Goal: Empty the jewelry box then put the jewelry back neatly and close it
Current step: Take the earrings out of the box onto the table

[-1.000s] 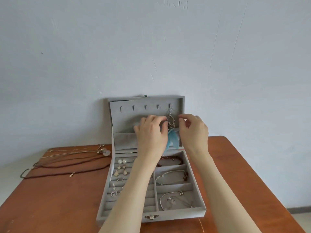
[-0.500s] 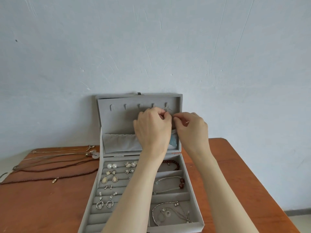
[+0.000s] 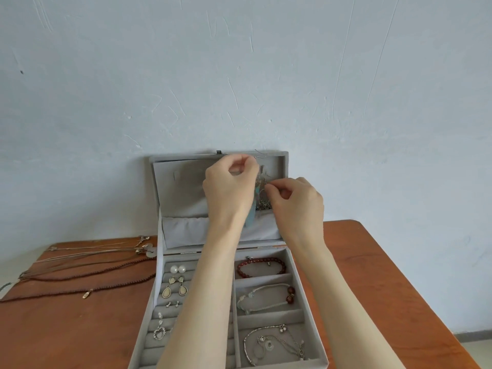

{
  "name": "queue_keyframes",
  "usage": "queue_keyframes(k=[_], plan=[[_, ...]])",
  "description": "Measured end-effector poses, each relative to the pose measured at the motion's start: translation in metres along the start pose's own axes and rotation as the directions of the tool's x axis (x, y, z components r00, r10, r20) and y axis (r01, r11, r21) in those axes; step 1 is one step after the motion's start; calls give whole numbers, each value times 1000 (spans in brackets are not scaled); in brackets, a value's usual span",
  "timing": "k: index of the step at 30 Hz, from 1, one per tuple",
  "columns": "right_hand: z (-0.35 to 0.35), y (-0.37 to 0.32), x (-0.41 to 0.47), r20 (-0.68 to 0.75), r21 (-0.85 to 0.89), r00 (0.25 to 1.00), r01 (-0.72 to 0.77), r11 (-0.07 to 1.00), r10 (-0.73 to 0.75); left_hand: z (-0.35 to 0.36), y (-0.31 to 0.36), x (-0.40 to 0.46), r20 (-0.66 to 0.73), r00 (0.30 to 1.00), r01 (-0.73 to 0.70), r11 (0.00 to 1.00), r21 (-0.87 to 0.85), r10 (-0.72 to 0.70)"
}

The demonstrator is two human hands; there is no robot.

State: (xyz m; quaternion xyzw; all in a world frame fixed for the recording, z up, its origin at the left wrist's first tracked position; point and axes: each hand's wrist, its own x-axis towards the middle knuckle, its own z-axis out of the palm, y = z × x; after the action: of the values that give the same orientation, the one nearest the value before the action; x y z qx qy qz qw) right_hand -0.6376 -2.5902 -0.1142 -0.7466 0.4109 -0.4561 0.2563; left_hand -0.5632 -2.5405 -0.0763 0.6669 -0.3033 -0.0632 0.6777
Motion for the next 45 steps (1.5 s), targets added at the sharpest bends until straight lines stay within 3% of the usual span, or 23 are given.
queue_keyframes(k=[7, 12, 19, 23, 32, 39, 45], plan=[[14, -14, 1, -144, -200, 989, -46, 979, 17, -22, 4, 7, 86, 994, 67, 997, -28, -65], [20, -16, 4, -232, -125, 972, -6, 992, -23, -24, 3, 8, 117, 990, 86, 995, -47, -80], [17, -20, 12, -188, 109, 980, 80, 991, -59, -30, 2, 11, 119, 986, 127, 990, -63, -119], [3, -32, 9, -105, 275, 994, 69, 959, -41, -31, 4, 8, 102, 983, 157, 985, -68, -150], [-26, -34, -19, 174, 547, 972, -227, 806, 156, -62, 12, -19, 159, 974, 198, 944, -262, -161], [-63, -48, -60, 326, 529, 931, -322, 785, 163, -102, 14, -60, 222, 942, 295, 937, -187, -252], [-77, -53, -106, 421, 410, 893, -344, 845, 159, -129, 18, -94, 284, 925, 282, 957, -66, -253]])
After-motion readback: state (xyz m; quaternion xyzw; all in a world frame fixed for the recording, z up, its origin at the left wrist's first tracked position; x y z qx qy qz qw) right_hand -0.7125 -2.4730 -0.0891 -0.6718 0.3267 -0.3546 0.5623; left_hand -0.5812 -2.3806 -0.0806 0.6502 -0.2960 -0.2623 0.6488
